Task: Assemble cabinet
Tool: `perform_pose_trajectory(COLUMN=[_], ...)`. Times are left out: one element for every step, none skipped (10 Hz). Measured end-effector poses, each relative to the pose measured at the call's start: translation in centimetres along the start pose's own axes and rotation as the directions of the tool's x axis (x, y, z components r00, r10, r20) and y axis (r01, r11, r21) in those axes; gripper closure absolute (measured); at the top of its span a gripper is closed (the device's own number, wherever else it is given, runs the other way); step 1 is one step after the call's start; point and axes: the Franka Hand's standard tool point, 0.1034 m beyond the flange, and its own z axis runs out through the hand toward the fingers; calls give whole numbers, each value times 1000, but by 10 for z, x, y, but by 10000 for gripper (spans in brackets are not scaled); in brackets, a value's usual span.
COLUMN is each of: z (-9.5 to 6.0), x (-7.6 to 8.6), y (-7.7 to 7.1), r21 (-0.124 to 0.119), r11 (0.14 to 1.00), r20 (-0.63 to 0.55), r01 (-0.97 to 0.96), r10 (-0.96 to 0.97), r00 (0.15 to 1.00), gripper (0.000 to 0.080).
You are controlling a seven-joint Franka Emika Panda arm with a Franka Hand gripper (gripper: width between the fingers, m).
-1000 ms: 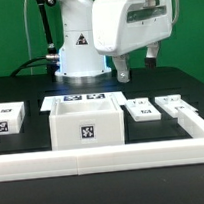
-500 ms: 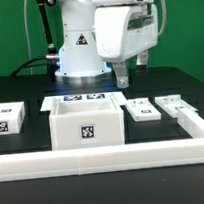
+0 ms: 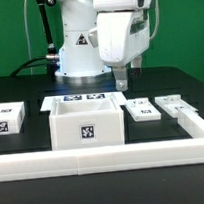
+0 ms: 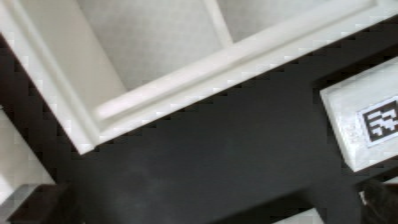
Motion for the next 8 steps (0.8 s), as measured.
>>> perform_pose_trajectory(z=[2,3,4,6,7,8,8,9], x=[-10,-18,-24,-28,-30,-30,-30,-31], y=[1,3,3,1,-1,-1,-1,-1], r21=[3,7,10,16,26,26,27,29], r11=[991,983,974,968,970,970,970,964], r20=[2,3,4,5,8,8,8,7], r01=[134,183,227,250,244,244,243,264], r10=[-134,-183,-227,-250,-244,-244,-244,-265], r00=[991,983,974,968,970,970,970,964], gripper=[2,2,2,2,2,2,2,2])
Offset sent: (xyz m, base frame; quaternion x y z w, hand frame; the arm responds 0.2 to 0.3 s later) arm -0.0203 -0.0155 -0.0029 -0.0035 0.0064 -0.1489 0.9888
